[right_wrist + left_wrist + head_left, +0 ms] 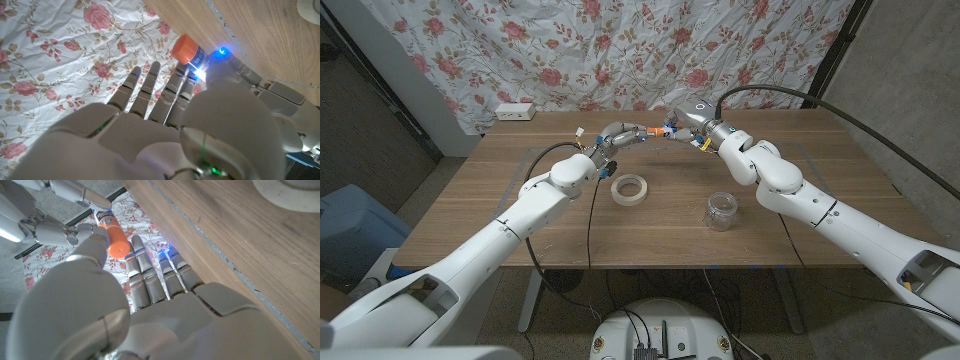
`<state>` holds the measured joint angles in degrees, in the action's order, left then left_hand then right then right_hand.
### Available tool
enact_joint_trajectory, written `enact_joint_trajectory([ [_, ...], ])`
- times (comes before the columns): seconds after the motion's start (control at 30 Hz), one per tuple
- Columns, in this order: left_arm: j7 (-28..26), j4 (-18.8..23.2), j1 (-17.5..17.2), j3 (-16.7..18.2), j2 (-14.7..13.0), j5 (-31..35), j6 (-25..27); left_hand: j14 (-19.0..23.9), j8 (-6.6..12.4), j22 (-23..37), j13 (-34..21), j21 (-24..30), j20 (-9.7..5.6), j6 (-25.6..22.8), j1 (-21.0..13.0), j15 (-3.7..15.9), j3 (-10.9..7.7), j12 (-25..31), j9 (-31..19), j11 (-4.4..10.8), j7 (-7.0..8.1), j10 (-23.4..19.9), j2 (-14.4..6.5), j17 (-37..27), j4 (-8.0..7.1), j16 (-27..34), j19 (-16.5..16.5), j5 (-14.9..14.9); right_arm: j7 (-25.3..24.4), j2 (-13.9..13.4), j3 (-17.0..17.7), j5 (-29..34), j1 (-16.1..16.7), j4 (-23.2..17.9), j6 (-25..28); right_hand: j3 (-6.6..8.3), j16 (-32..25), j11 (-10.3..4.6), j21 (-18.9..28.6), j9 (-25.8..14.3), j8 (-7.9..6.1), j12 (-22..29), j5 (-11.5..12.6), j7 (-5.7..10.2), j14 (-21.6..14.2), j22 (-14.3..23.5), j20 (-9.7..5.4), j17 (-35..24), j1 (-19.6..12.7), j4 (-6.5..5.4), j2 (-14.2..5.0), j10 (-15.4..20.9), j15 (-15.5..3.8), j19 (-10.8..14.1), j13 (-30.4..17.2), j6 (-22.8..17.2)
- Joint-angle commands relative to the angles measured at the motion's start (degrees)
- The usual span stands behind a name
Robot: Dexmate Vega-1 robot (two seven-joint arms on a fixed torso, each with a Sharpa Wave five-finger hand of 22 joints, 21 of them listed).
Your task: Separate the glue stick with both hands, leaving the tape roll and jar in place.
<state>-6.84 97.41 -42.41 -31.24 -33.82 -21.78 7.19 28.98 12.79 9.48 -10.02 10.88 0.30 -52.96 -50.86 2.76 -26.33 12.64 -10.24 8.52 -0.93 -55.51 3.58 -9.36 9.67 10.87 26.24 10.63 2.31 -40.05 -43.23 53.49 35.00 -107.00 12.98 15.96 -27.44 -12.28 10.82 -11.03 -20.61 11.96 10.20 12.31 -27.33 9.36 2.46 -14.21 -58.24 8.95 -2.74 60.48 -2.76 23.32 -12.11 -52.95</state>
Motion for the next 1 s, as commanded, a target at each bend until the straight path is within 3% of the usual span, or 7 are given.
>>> enact_joint_trajectory([
  [0.03,-0.66,0.87,-0.35,0.12,-0.1,0.5,0.22,0.86,-0.09,0.08,-0.11,0.08,-0.21,-1.62,-0.83,0.86,0.1,-0.17,-0.18,1.34,-0.12,-2.41,-0.6,-0.03,0.02,0.1,0.8,0.15,0.09,-0.17,0.11,0.4,0.54,-0.55,0.4,-0.24,-0.14,-0.26,-0.13,-0.29,-0.29,0.03,0.41,0.63,0.01,0.17,-0.07,-0.1,-0.23,-0.08,-0.37,0.6,-7.04,0.03,-0.2,-1.43],
  [1.0,0.1,1.87,-0.46,-0.14,-0.66,0.86,0.59,2.56,-0.63,0.14,-0.3,-0.03,-0.75,-5.65,-2.4,2.11,-0.18,-0.59,-0.34,1.22,0.76,-6.27,-3.95,0.01,-0.21,-0.1,1.22,-0.04,0.19,-0.73,0.77,1.15,2.23,-2.15,1.63,-0.21,-0.14,-0.27,-0.13,-0.39,-0.33,0.06,0.36,0.63,0.03,0.17,-0.13,-0.08,-0.58,0.05,-0.64,0.81,-7.2,0.01,-0.22,-2.41],
])
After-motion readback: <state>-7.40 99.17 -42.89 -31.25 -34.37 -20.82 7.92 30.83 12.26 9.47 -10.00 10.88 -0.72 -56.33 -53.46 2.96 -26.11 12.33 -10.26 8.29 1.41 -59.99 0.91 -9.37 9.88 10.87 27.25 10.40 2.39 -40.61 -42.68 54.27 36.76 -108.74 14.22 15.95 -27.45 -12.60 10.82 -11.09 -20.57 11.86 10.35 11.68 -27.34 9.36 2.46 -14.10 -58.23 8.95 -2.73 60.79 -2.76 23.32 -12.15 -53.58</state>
